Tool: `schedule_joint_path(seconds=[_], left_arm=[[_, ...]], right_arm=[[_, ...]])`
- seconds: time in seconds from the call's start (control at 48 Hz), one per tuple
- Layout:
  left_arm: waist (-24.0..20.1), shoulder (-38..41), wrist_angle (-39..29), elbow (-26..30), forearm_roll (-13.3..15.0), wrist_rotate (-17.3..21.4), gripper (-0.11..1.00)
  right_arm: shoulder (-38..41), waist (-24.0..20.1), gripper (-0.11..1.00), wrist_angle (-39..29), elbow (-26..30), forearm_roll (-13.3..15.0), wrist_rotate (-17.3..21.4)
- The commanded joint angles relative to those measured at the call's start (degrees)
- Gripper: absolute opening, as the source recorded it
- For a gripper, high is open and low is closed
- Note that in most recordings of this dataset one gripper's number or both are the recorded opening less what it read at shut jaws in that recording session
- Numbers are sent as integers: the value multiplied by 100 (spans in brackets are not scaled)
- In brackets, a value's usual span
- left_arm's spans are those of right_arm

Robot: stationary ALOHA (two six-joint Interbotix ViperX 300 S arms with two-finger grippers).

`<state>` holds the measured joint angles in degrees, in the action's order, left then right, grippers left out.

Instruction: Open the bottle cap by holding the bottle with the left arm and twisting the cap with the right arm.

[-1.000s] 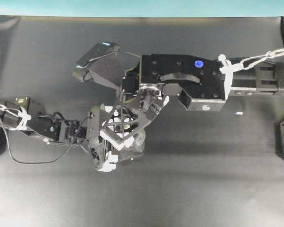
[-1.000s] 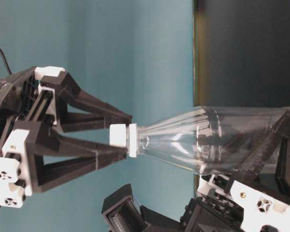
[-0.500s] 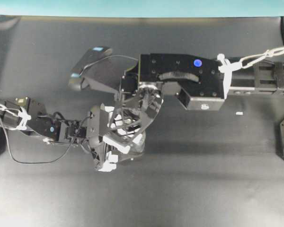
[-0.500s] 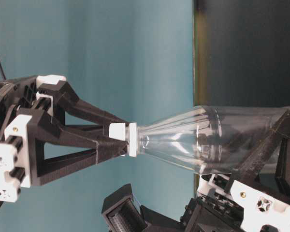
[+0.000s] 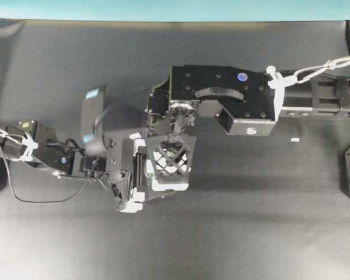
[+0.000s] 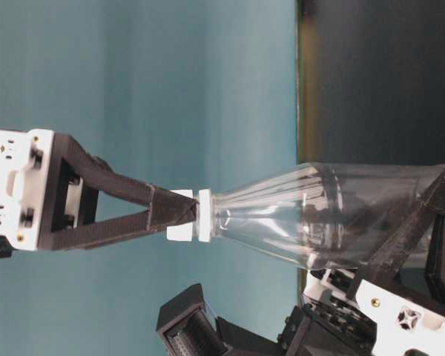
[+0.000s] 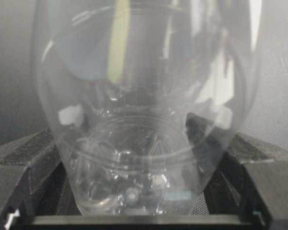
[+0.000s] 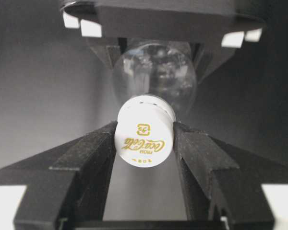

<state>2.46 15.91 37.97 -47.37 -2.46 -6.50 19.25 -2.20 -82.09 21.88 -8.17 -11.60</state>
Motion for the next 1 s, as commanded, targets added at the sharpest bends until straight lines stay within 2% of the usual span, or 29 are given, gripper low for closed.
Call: schedule_joint_path(seconds=[0.0,0.458,0.542,0.771,0.979], left_arm=[[35,18,-26,-26,-18,-18,82],[53,0,-35,-26,-18,-18,81],[53,0,-35,-26,-18,-18,82],[53,0,-35,0,-18,-18,82],[53,0,-35,-18,-18,-18,82]], right_arm=[[-62,-176,35,35,123,-18,-466],[-70,-158,35,114,185,26,-3032],[-70,-123,35,114,185,35,-3357],[-97,-88,35,141,185,123,-3973],[-97,-53,35,97,185,123,-3999]])
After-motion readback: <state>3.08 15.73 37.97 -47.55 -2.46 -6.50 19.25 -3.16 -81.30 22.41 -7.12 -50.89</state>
